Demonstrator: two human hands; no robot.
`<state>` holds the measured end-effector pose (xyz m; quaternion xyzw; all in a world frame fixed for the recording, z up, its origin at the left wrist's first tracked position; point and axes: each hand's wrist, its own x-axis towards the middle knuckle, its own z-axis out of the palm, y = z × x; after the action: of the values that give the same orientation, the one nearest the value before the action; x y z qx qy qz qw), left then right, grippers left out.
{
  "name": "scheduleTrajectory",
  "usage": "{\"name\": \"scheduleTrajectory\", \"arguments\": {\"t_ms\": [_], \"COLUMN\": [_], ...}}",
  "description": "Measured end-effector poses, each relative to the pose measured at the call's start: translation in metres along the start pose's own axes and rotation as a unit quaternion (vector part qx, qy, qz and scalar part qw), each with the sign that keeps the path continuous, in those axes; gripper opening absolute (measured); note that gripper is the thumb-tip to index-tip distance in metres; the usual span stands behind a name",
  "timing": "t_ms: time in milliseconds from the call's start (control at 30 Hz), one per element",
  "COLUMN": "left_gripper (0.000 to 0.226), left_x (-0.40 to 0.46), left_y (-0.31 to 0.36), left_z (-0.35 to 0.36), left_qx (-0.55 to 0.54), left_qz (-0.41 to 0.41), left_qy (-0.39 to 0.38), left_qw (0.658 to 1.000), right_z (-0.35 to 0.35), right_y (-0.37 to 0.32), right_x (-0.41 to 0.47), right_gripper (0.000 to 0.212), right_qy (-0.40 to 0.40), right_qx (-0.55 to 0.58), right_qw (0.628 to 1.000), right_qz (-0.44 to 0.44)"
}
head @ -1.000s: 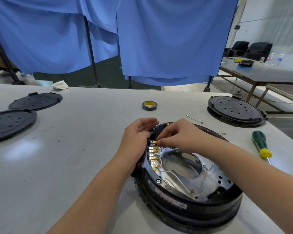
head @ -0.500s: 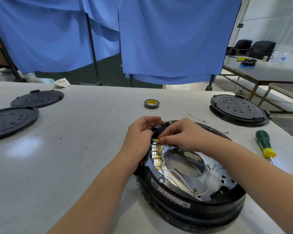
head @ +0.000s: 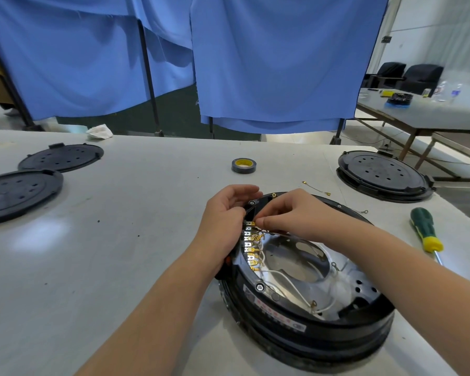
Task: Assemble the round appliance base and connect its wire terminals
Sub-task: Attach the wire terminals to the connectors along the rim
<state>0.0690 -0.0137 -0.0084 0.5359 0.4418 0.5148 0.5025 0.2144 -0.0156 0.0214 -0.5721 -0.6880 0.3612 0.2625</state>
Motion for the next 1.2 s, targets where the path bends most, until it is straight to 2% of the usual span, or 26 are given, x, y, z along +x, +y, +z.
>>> {"name": "scheduleTrajectory", "arguments": {"t_ms": [633, 833, 1200], "left_gripper": [0.052, 0.055, 0.055], "left_x": [0.004, 0.005, 0.005], "left_y": [-0.005, -0.007, -0.006], "left_z": [-0.002, -0.002, -0.002], "left_qx": [-0.006, -0.003, 0.007], "left_qz": [0.012, 0.017, 0.014], "left_qy": [-0.023, -0.026, -0.029], "left_qw": [1.000, 1.000, 0.999], "right_z": [0.000, 0.006, 0.001], "right_y": [-0.015, -0.019, -0.027], "right_x": [0.005, 0.005, 0.005], "right_gripper": [0.021, 0.019, 0.015], "right_qy": [-0.005, 0.020, -0.015], "right_qx": [-0.066, -0.046, -0.141], "right_qw": [0.998, 0.997, 0.990], "right_qz": [-0.008, 0.051, -0.008]}}
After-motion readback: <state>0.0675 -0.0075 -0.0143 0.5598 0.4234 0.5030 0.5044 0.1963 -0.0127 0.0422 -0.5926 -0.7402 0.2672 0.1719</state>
